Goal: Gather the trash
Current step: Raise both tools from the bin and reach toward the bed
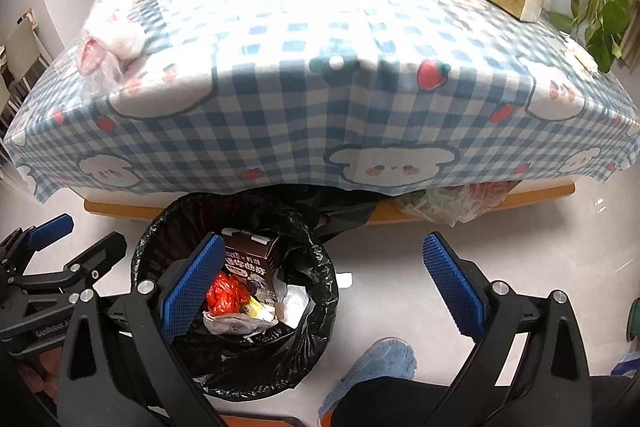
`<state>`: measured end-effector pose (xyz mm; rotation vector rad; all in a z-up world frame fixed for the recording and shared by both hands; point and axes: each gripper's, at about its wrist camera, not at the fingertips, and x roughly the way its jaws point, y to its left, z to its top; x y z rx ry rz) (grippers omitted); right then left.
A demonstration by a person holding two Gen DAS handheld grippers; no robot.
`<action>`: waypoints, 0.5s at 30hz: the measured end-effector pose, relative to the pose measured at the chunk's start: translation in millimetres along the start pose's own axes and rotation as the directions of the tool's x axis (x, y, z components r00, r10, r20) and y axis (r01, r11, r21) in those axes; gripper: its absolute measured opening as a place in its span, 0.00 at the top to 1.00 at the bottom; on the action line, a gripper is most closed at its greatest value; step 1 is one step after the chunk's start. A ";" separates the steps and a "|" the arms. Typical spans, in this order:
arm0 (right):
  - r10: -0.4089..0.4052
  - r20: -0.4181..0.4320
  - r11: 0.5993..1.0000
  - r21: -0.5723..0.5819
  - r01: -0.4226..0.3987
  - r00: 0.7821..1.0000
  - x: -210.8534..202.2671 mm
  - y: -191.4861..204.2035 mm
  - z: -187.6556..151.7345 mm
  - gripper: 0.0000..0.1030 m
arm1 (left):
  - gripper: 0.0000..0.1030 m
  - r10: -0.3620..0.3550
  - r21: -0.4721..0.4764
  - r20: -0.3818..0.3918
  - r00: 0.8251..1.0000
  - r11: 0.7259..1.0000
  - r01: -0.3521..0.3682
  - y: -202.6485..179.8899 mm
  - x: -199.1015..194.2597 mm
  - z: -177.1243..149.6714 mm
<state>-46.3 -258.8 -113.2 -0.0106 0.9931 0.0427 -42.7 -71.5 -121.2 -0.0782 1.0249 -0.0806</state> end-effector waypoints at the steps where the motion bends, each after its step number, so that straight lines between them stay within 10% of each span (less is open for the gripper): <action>1: -0.001 0.003 1.000 -0.001 0.001 1.000 -2.0 0.0 0.7 0.07 | 0.06 0.001 0.000 0.003 1.000 1.000 -0.001 0.8 -1.9 0.8; 15: 0.015 0.120 0.999 -0.044 -0.010 0.993 -43.7 11.7 35.0 0.07 | 0.06 0.022 -0.003 0.093 0.995 1.000 -0.022 9.4 -40.3 41.9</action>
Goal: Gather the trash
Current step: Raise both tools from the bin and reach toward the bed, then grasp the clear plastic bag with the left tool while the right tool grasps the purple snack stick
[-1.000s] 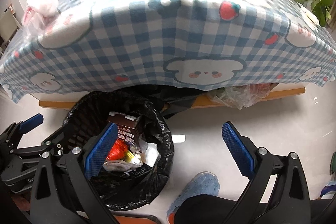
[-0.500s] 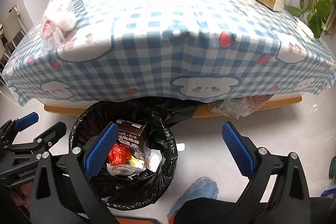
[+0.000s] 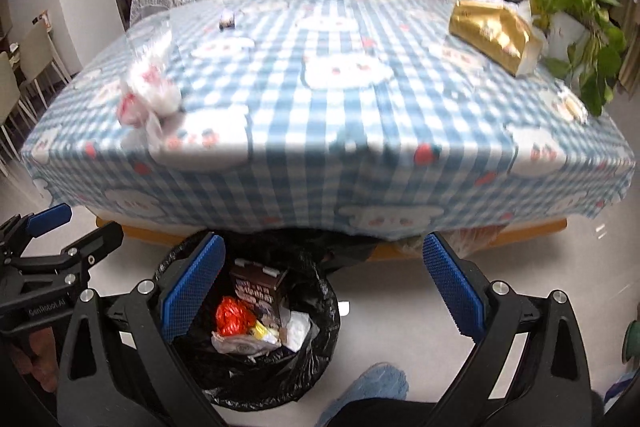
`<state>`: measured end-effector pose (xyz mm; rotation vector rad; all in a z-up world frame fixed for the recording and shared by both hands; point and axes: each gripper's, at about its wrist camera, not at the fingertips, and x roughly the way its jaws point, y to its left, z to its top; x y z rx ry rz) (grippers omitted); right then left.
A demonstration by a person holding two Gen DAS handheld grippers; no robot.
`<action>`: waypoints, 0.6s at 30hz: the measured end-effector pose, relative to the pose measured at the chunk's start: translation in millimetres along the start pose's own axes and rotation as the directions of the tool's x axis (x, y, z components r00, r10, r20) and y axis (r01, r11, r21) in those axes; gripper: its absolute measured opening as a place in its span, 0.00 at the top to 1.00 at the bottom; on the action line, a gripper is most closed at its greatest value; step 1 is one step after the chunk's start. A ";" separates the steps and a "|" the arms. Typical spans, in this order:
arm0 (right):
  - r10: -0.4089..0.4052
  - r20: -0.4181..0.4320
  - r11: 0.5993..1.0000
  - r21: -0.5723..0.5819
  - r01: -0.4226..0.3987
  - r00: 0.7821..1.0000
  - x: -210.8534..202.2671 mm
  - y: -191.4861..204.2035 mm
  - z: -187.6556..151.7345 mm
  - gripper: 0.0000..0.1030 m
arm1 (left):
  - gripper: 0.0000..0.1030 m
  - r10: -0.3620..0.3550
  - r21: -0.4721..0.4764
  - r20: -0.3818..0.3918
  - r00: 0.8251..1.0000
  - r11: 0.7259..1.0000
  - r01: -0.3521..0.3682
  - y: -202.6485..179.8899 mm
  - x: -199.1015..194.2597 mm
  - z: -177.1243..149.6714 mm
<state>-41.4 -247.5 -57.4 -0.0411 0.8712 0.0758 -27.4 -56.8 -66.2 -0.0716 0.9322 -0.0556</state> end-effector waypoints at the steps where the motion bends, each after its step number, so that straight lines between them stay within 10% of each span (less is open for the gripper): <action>1: -0.001 0.008 1.000 -0.001 0.001 1.000 -0.4 0.5 6.5 0.07 | 0.06 -0.001 -0.002 0.007 1.000 1.000 0.001 0.7 -0.7 5.5; 12: -0.017 0.036 1.000 0.016 0.016 0.999 26.0 -6.9 81.5 0.07 | 0.06 -0.017 0.029 0.037 0.999 0.999 0.016 -14.1 23.3 86.1; 18: -0.005 0.023 1.000 0.013 0.004 1.000 55.3 -3.2 121.1 0.07 | 0.35 -0.020 0.033 -0.029 0.999 0.999 0.021 -12.8 60.1 105.3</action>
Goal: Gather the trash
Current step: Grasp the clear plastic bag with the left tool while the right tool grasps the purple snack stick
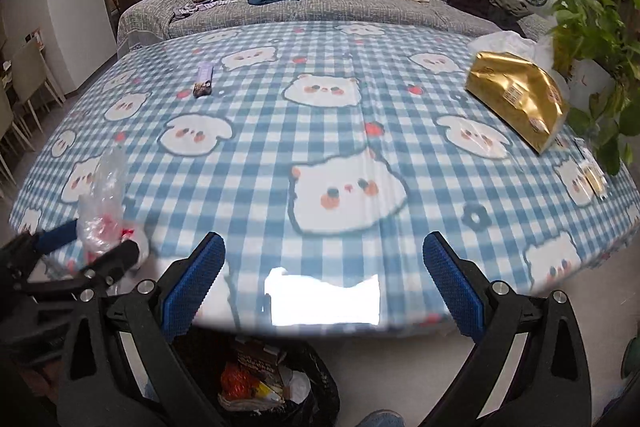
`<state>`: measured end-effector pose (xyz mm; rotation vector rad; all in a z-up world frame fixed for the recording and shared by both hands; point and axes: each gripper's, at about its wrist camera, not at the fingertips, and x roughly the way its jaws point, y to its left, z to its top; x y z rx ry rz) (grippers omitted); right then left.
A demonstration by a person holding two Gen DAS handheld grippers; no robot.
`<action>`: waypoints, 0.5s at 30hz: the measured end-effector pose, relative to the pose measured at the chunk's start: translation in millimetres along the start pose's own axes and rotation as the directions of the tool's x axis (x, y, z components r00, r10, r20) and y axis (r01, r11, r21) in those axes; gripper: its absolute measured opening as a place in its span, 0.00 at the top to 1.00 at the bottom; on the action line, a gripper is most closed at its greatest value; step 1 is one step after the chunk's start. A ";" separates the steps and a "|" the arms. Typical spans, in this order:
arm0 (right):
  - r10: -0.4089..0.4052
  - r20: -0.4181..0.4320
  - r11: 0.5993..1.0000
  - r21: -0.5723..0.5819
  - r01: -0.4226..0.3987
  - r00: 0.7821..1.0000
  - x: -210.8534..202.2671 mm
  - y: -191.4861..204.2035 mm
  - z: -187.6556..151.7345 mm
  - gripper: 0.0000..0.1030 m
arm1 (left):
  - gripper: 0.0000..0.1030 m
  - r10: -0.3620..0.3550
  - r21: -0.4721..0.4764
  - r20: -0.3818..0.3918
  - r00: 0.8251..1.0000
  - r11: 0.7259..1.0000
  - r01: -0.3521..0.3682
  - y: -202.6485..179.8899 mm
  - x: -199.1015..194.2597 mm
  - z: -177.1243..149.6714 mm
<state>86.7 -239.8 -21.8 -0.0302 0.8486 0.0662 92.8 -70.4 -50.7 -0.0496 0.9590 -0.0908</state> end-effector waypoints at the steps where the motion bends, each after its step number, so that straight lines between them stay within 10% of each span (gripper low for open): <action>1: 0.000 -0.001 1.000 -0.005 0.000 1.000 5.2 2.3 6.9 0.07 | 0.43 0.006 0.008 -0.014 1.000 1.000 -0.006 0.7 5.1 1.9; 15: 0.057 -0.012 0.991 -0.124 -0.058 0.998 92.3 88.6 124.6 0.07 | 0.46 0.099 -0.112 0.015 0.995 0.989 -0.096 113.2 27.8 95.8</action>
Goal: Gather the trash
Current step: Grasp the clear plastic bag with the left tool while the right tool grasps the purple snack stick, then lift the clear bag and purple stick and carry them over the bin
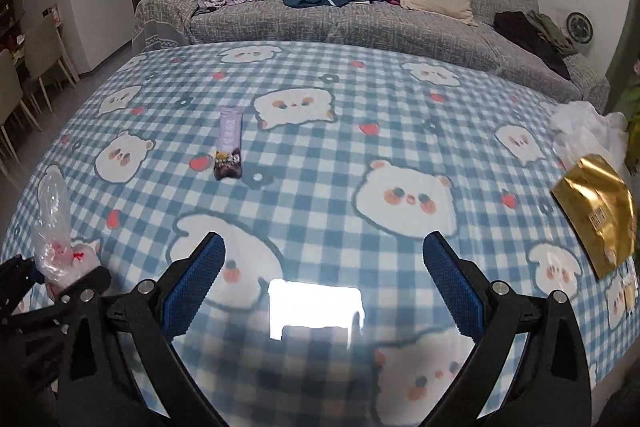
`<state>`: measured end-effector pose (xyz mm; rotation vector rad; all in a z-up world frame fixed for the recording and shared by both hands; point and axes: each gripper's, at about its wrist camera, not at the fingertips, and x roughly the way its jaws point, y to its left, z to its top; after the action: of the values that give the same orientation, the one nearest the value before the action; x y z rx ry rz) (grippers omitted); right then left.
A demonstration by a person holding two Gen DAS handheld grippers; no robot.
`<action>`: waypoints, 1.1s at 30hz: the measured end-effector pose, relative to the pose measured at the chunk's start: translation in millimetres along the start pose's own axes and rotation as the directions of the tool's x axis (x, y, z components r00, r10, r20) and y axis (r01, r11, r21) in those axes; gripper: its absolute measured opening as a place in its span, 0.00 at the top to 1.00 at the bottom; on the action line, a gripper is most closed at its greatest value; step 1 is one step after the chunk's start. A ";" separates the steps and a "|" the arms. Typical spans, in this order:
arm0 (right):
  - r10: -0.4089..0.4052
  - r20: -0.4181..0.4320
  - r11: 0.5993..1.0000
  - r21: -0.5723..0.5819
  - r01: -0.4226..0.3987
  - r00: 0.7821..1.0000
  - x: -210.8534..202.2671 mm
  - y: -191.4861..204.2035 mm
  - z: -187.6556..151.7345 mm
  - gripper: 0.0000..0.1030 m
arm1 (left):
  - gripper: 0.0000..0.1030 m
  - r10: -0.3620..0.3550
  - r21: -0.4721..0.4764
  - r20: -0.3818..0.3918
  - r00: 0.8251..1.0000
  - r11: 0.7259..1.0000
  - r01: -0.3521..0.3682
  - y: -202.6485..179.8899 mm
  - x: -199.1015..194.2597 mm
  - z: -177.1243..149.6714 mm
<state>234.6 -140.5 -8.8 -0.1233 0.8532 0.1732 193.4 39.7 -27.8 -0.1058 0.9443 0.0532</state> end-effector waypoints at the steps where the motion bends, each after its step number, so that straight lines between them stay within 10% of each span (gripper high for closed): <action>1: 0.007 -0.006 1.000 -0.013 -0.007 1.000 8.0 7.9 8.0 0.07 | 0.46 0.008 -0.002 0.000 1.000 1.000 -0.008 7.4 2.5 7.4; 8: 0.028 -0.032 0.998 -0.061 -0.030 0.999 58.5 49.9 55.7 0.09 | 0.45 0.030 -0.056 0.002 1.000 0.998 -0.030 57.0 26.4 50.4; 15: 0.030 -0.123 0.996 -0.075 -0.040 0.992 111.4 65.8 71.0 0.31 | 0.45 0.021 -0.032 -0.018 1.000 0.999 -0.021 57.1 53.6 62.6; 22: 0.084 -0.159 0.995 -0.035 -0.091 0.984 124.7 61.3 73.4 0.77 | 0.45 0.024 -0.025 -0.032 0.999 0.999 -0.024 56.8 65.2 64.1; 33: 0.064 -0.137 0.997 -0.034 -0.069 0.988 107.1 56.3 71.9 0.81 | 0.45 0.032 -0.006 -0.033 0.999 0.999 -0.032 47.2 61.3 62.8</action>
<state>345.4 -61.6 -45.2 -0.1439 0.9911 0.2463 275.5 93.7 -44.1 -0.0981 0.9789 0.0846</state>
